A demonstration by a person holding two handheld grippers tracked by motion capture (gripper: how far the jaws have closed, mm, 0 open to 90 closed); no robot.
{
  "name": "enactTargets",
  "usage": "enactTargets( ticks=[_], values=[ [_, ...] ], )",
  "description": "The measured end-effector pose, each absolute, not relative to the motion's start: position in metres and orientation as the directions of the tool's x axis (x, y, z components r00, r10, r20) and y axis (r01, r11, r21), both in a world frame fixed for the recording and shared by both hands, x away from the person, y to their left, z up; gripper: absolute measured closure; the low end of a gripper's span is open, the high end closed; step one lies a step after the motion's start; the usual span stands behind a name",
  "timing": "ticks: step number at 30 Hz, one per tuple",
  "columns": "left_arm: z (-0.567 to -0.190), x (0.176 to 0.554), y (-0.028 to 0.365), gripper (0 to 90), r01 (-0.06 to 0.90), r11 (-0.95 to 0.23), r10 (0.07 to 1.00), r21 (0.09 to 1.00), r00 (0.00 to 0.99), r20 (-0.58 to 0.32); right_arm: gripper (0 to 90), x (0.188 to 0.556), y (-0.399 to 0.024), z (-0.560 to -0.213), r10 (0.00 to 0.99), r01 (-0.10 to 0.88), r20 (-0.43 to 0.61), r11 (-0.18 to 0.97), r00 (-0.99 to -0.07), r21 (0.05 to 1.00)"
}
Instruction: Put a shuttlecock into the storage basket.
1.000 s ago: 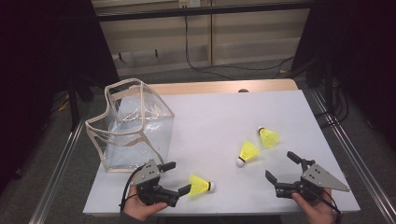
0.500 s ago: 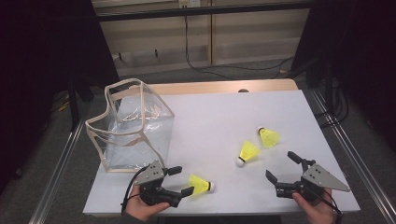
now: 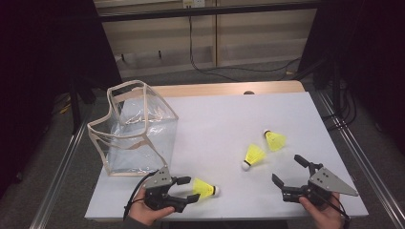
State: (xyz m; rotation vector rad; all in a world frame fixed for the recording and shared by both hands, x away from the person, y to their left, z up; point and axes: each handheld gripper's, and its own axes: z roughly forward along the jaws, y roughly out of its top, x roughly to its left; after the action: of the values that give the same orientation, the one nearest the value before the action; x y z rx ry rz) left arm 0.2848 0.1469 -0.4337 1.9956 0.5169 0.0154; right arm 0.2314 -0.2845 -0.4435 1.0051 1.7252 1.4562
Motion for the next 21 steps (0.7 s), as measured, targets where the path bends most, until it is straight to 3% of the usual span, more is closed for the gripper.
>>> enactTargets(
  ticks=[9, 21],
  values=[
    [-0.4348, 0.2848, 0.1449, 37.5, 0.345, -0.401, 0.363, 0.849, 0.911, -0.198, 1.8, 0.2311, -0.2848, -0.4432, 0.873, 0.136, -0.007, 0.084, -0.487, 0.987],
    [-0.4382, 0.2856, 0.1419, 43.2, 0.402, -0.394, 0.367, 0.826, 0.893, -0.26, 1.8, 0.2311, -0.2847, -0.4431, 0.873, 0.133, -0.01, 0.086, -0.487, 0.987]
  ],
)
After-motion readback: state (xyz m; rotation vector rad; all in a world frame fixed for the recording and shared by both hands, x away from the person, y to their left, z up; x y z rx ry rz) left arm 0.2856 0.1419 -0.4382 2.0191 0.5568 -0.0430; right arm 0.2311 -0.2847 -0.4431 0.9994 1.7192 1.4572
